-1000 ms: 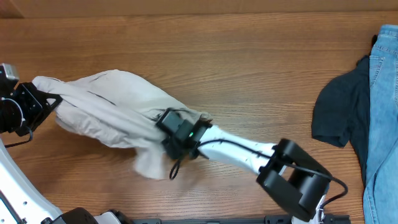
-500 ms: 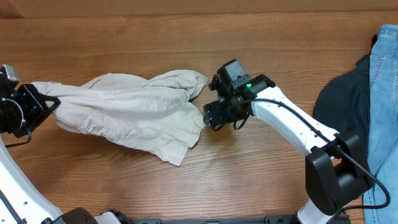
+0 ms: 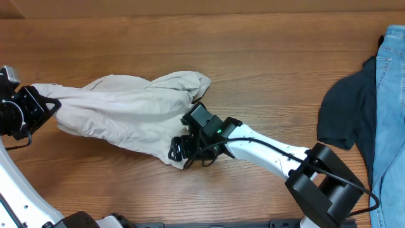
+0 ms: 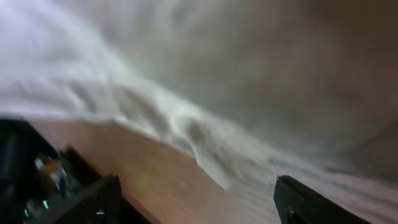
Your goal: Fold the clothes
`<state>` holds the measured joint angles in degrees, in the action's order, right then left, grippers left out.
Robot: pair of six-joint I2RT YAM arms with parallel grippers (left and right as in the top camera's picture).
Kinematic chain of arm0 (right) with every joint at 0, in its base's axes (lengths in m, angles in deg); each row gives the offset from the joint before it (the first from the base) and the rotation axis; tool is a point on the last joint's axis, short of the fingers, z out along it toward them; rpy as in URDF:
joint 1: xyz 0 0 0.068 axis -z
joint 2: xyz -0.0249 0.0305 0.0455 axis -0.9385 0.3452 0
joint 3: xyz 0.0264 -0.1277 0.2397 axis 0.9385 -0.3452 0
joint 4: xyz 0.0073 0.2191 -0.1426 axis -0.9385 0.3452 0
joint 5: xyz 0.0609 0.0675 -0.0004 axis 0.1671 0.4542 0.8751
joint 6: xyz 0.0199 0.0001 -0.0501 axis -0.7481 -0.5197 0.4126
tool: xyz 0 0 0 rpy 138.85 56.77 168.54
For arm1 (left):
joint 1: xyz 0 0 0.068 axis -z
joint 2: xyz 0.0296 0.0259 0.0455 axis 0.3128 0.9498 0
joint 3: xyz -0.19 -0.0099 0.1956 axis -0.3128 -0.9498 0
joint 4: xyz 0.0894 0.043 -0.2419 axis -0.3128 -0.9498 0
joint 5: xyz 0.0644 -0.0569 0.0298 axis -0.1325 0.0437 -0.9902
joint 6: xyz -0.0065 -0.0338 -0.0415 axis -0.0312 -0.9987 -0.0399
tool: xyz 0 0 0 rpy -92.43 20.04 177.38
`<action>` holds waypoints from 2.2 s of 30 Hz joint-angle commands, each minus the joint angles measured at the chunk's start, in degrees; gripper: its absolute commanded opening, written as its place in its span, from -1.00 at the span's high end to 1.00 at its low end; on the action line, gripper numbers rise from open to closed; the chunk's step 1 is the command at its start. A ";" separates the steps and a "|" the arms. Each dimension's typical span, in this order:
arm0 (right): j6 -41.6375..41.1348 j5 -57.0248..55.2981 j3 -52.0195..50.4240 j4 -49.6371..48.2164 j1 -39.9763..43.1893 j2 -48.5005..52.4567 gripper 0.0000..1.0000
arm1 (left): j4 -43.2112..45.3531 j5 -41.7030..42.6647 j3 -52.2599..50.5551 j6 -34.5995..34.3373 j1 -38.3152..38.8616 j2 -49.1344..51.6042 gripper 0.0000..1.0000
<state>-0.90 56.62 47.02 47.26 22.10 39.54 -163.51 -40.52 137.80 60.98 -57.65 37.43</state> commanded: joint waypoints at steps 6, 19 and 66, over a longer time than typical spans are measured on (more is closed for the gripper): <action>-15.50 0.31 -0.37 0.81 0.04 9.03 -0.68 | 0.09 1.20 2.12 1.31 -0.31 -1.40 0.91; -12.33 4.70 -0.28 -1.46 2.93 10.78 0.92 | 0.04 1.20 2.12 1.31 -0.33 -1.40 0.91; 16.81 -13.42 -0.20 3.15 19.28 -21.55 -0.36 | -6.95 -17.59 4.09 4.13 12.46 1.05 0.24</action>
<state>13.07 36.51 47.00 54.08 41.23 9.05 -170.74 -61.96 140.91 61.44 -48.99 34.20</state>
